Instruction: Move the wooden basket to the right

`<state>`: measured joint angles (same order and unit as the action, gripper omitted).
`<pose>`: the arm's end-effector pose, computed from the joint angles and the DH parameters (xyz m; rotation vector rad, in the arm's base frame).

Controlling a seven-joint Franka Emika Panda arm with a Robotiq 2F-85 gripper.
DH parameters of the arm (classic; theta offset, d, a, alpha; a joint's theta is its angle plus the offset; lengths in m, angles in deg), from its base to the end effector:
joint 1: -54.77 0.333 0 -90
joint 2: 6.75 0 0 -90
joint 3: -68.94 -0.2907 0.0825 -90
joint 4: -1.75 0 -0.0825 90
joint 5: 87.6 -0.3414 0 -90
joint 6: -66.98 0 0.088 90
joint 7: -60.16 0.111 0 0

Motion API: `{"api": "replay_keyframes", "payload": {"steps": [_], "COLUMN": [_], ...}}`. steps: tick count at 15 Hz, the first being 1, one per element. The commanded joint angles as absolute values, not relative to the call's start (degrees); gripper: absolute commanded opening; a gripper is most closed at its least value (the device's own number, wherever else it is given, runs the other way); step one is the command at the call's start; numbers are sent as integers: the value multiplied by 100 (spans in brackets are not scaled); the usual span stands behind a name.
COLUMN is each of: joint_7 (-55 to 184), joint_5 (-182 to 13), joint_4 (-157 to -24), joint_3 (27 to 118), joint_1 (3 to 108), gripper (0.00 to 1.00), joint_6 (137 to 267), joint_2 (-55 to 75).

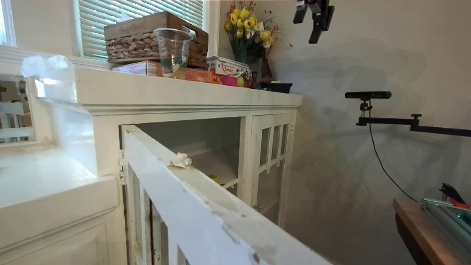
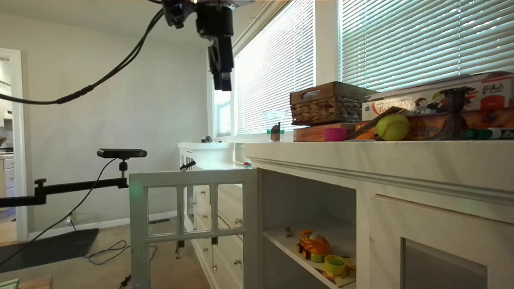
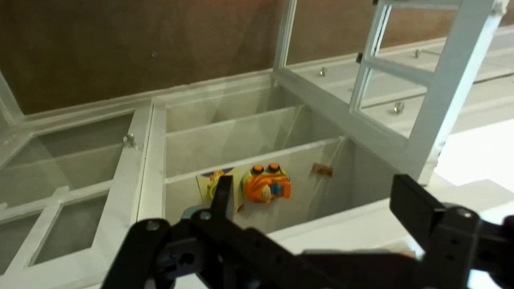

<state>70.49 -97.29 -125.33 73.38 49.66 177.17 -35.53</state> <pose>0.3873 -0.0577 0.5702 -2.8695 0.5569 -0.2983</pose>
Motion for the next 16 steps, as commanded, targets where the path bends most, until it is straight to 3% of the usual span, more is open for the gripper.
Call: {"api": "replay_keyframes", "payload": {"steps": [1,9,16], "joint_7": [7471,9065,9917], "joint_5": [-9739,-9164,-9326], "joint_4": [-11559,-9163,-7015], "joint_3": [7191,7162,7461], "joint_1": [4912,4823,4795], "gripper": [100,100,100], "joint_6": [18314,18479,16714], "joint_2": [-2583,-999,33]}}
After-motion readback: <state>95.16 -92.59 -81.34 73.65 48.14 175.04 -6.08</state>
